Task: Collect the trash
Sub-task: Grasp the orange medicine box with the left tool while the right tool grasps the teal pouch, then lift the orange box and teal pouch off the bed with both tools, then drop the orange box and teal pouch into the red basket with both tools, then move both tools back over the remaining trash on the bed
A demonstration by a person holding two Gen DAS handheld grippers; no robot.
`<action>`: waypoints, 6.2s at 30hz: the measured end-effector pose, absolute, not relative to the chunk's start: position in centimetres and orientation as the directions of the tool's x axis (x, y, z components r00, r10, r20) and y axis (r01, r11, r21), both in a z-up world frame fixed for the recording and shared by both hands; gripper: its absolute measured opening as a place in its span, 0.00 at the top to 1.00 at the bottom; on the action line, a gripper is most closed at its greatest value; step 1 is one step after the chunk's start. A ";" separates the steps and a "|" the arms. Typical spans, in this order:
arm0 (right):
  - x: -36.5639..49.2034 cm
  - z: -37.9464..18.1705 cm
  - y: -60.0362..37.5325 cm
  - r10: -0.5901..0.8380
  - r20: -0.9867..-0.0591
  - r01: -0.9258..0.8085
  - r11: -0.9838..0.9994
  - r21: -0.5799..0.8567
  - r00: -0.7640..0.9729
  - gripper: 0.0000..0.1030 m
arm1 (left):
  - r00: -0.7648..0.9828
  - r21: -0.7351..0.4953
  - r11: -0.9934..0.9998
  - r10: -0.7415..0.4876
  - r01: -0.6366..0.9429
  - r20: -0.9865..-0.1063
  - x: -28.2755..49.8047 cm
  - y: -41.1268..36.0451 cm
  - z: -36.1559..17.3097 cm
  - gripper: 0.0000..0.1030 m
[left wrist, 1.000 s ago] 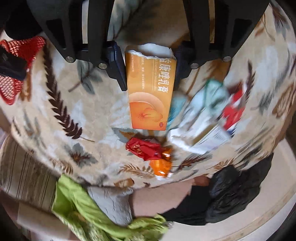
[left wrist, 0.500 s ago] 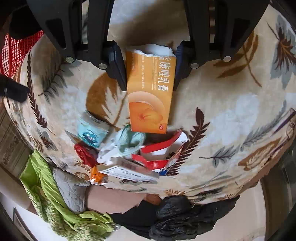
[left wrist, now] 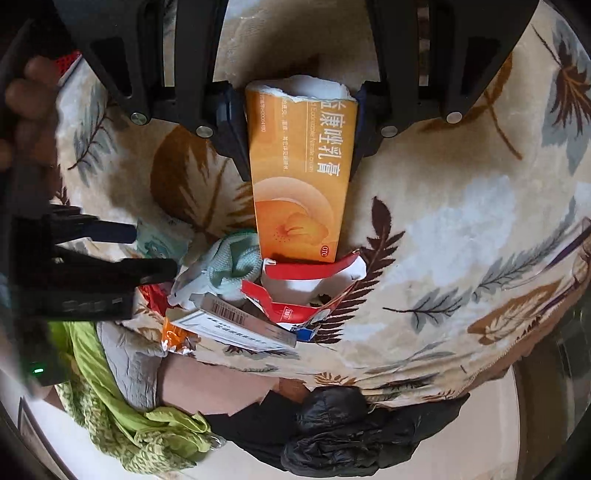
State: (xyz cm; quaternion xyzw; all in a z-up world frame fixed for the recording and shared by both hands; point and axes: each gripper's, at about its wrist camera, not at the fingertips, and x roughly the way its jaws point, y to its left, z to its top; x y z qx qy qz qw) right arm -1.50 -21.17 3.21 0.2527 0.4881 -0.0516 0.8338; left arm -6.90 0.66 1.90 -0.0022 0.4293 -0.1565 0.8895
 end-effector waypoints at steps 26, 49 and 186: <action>-14.9 4.9 -21.8 0.087 -0.710 0.131 0.960 0.246 0.699 0.64 | 0.676 -0.042 0.926 -0.303 0.374 -0.672 -10.1 -3.0 4.2 0.57; -16.2 6.0 -23.0 0.090 -0.669 0.141 0.949 0.282 0.738 0.63 | 0.733 0.071 0.921 -0.255 0.382 -0.631 -12.2 -4.6 5.3 0.57; -17.5 12.1 -25.2 0.185 -0.668 0.068 0.940 0.334 0.721 0.35 | 0.591 -0.278 0.920 -0.391 0.277 -0.706 -7.3 1.7 9.6 0.31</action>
